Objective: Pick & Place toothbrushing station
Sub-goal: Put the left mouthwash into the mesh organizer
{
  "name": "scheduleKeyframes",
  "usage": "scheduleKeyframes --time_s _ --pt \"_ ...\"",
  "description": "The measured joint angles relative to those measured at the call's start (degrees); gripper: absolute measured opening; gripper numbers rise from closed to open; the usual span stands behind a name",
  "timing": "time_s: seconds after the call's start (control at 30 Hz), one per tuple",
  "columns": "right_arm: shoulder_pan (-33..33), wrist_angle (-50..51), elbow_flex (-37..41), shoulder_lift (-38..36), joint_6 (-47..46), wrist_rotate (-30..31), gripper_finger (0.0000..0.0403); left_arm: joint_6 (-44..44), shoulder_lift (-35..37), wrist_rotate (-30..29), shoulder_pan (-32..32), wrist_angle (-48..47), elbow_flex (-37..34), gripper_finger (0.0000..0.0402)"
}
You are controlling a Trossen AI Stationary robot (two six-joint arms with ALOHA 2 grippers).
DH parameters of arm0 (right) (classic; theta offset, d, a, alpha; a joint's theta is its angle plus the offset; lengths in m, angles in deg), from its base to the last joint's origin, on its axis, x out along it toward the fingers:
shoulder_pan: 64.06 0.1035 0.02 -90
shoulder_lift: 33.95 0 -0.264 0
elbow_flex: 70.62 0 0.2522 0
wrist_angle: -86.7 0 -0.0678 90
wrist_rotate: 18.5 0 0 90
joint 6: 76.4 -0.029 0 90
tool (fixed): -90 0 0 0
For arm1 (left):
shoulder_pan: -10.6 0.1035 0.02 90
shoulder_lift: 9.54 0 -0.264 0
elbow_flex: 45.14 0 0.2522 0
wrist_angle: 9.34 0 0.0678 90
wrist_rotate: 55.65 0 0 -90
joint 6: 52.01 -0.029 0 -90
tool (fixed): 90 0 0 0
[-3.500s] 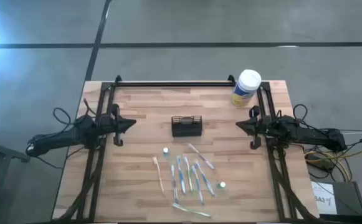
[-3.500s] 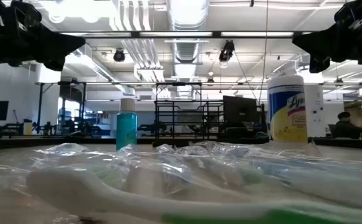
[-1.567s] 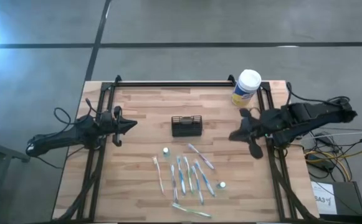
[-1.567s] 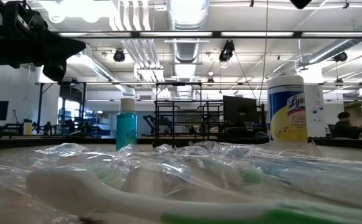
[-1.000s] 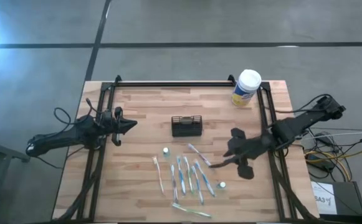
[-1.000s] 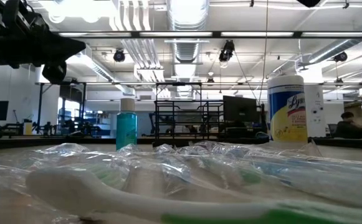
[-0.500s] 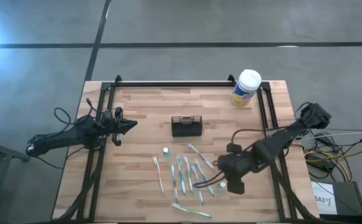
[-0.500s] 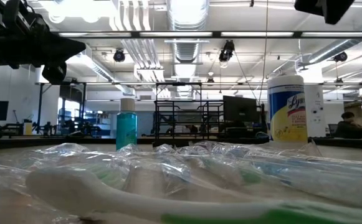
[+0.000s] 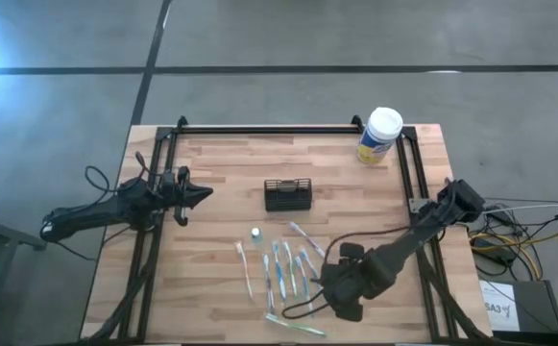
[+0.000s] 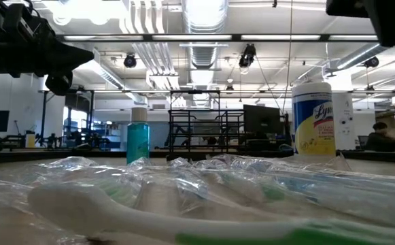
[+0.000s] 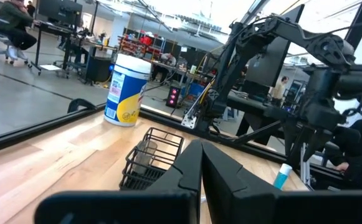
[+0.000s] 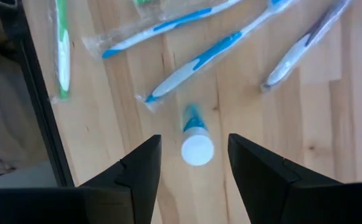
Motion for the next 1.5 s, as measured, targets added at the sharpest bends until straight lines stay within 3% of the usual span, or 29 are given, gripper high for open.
scheduleKeyframes --time_s 0.97,1.5 --pt "2.08 -2.39 5.64 2.19 -4.42 1.95 0.0182 -1.18 -0.02 0.0 -0.02 -0.01 0.0 0.0012" --pt "2.06 -3.83 6.42 2.19 -4.16 2.2 0.0142 -1.2 -0.02 0.0 -0.01 -0.75 0.0 0.0012"
